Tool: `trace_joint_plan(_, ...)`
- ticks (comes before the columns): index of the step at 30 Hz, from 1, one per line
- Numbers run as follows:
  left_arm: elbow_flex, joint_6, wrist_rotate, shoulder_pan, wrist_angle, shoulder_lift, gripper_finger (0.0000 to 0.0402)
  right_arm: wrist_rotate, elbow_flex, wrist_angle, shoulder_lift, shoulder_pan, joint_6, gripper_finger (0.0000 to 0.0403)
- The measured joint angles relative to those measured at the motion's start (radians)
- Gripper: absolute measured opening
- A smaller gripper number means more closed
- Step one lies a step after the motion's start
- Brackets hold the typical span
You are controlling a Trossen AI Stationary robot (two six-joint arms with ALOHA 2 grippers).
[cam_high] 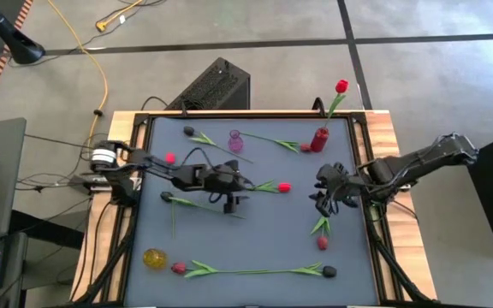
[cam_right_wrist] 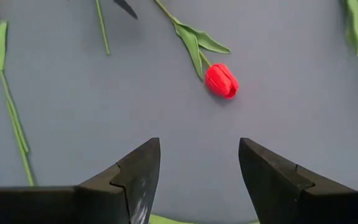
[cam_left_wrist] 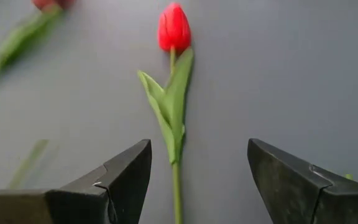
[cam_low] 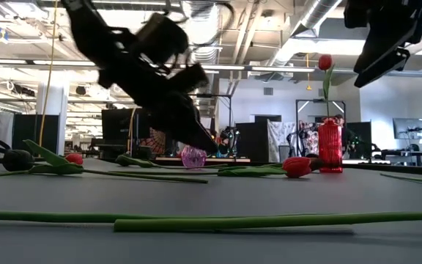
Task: Sort flowers into vase by color
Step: Put the right red flower into the red vase
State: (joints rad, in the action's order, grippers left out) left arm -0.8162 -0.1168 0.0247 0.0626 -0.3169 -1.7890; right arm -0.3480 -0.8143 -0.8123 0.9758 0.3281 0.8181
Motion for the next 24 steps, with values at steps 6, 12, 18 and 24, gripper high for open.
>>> trace_joint_plan(6,-0.109,0.052,-0.007,0.048,0.11,-0.097,0.0256,-0.074,0.0,0.002,0.021,0.061,0.022,0.0244)
trace_joint_plan(12,-0.115,0.102,-0.119,0.078,0.141,-0.126,0.0252,-0.119,0.0,0.005,0.022,0.087,0.023,0.0244)
trace_joint_plan(18,-0.113,0.105,-0.112,0.078,0.165,-0.125,0.019,-0.153,0.0,0.005,0.021,0.091,0.012,0.0244)
trace_joint_plan(24,-0.113,0.077,-0.08,0.076,0.18,-0.124,0.0085,-0.157,0.0,0.005,0.021,0.091,0.012,0.0244)
